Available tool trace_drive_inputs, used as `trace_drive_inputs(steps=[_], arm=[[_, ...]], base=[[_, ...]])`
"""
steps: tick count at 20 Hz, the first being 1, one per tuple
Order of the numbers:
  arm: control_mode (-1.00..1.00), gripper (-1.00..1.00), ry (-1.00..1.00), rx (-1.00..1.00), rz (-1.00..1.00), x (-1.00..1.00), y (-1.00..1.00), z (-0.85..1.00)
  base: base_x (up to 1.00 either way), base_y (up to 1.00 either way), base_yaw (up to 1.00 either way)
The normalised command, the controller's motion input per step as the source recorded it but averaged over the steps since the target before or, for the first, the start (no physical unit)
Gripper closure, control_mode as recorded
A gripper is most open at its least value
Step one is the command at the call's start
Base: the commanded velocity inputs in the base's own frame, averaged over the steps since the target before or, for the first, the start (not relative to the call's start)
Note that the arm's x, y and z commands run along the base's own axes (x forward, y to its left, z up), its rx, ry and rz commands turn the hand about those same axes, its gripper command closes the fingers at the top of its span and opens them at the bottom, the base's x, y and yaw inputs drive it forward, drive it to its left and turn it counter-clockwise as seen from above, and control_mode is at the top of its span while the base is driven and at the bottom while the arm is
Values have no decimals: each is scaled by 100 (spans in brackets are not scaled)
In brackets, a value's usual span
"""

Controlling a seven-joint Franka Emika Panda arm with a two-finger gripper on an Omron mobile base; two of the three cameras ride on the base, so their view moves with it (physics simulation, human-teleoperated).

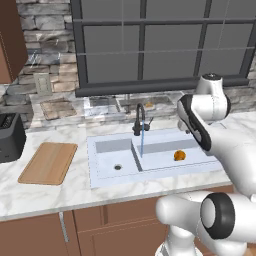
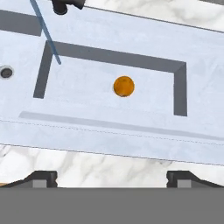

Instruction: Pick the orange from the sink and place it on the cutting board to airdry. Then turn off the sink faucet.

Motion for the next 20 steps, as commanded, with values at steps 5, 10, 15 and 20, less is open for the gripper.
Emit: trace_drive_inputs(steps=[5, 10, 15, 20], arm=[[-100, -100, 0, -2, 2, 19, 0, -16], [-100, -100, 0, 0, 5, 23, -4, -7], [-100, -100, 0, 2, 6, 22, -11, -4], [-100, -100, 0, 2, 6, 16, -16, -15]], base=[[0, 0, 0], [0, 0, 0], [0, 0, 0], [0, 0, 0]])
